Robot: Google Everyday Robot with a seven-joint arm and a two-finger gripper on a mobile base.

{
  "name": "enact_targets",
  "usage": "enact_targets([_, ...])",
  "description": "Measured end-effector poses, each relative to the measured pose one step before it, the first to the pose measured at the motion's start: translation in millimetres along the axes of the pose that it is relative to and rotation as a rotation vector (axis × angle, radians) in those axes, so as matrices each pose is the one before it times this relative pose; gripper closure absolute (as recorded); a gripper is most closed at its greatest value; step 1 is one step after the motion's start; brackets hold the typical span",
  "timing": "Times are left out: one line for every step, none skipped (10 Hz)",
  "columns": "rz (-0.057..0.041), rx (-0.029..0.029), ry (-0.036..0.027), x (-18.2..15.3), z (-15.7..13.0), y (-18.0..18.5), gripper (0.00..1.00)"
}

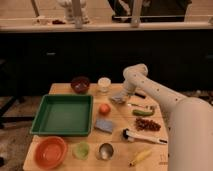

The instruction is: Place towel in paper cup

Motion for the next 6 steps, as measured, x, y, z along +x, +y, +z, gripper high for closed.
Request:
enact_targets([-0.00884,0.01406,-0.00943,-3.06,-5.77,-0.06,1.00])
enact_targets([-0.00984,0.01634,-0.01111,-4.05,-7.09,-0.26,1.00])
enact_targets([-0.00903,0.01957,-0.01085,-3.81,-7.37,-0.78,1.00])
enact_targets([-0.00689,0.01794,-0.00726,-3.14,-7.03,-1.49,1.00])
enact_targets([-0.01198,0.02320,-0.00831,-5.35,-8.96,-2.03,1.00])
enact_targets([-0.01420,0.02268,-0.00887,-6.49,-8.16,-1.75,1.00])
